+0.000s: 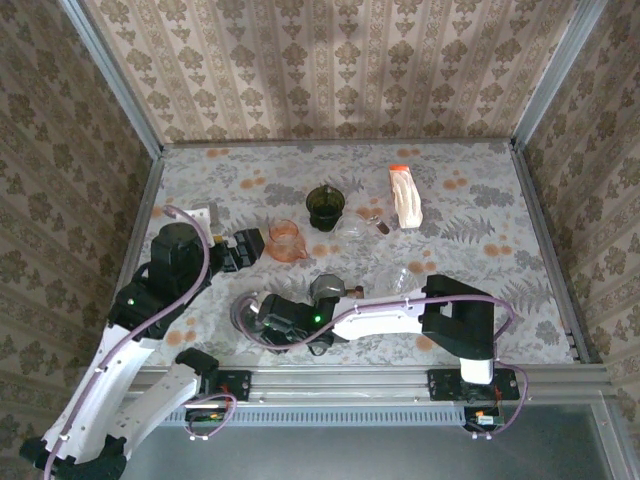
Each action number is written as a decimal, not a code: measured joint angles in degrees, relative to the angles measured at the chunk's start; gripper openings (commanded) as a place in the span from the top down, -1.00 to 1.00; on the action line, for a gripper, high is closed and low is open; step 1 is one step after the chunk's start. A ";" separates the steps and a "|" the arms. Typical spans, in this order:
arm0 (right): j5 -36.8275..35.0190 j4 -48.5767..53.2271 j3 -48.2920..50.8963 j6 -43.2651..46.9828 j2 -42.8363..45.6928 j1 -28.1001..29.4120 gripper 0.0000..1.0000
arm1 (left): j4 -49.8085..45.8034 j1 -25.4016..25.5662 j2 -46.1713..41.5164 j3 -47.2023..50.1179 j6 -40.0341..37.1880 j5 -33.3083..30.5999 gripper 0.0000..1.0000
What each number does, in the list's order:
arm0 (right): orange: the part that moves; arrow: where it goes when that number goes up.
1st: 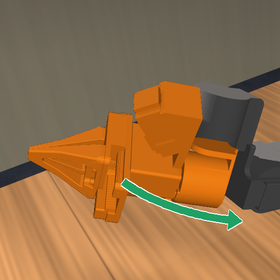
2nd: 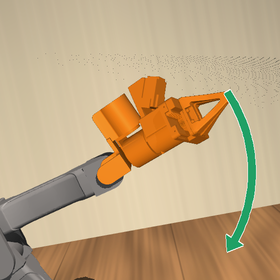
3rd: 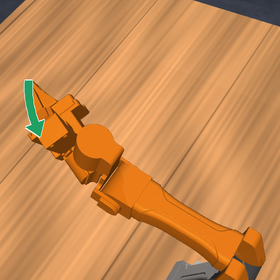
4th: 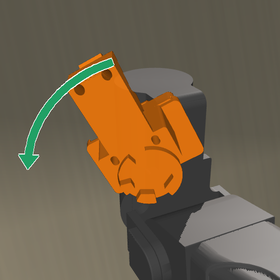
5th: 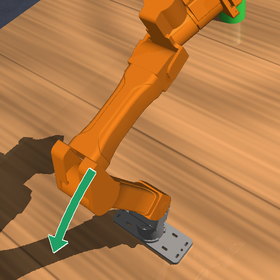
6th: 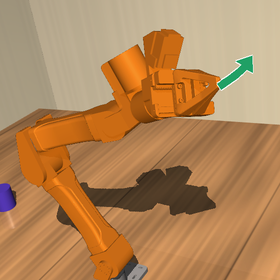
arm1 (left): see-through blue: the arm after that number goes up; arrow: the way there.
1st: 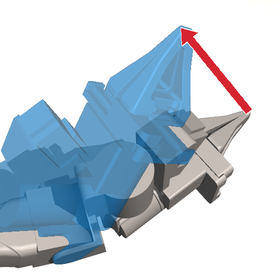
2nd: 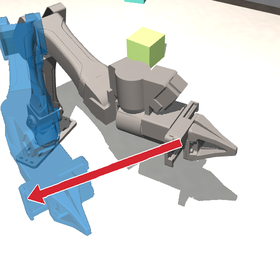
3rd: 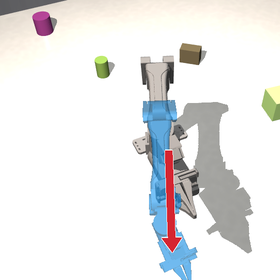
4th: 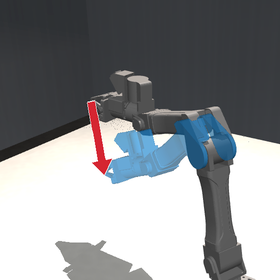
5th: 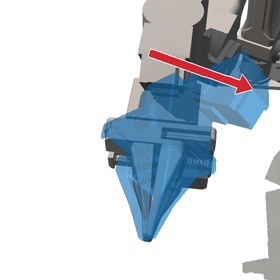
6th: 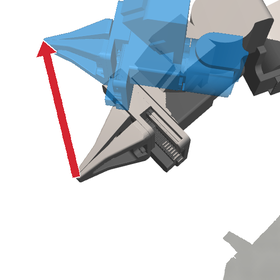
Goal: Place the coffee filter in the dripper
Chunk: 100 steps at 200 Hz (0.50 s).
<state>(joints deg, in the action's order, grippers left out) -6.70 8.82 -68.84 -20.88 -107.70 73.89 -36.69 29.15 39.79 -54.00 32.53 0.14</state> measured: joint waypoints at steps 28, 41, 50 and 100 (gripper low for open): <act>-0.24 -2.08 0.00 0.31 0.02 -0.02 0.42 | -0.22 0.00 -0.74 0.92 0.09 0.00 -1.00; -0.17 -3.37 0.26 0.44 0.07 0.00 0.51 | -0.17 0.00 -1.09 1.38 0.42 0.00 -1.00; -0.17 -4.46 0.79 0.74 0.17 0.00 0.56 | -0.15 -0.02 -1.33 1.68 0.57 0.00 -1.00; 0.35 -8.68 7.69 1.97 5.64 0.00 0.66 | 0.72 -0.37 -2.32 2.49 1.40 -0.02 -0.99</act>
<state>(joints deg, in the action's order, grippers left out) -6.35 0.14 -61.14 -18.92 -102.06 73.89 -35.97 28.77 37.47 -51.51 33.93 0.12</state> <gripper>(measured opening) 0.187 0.998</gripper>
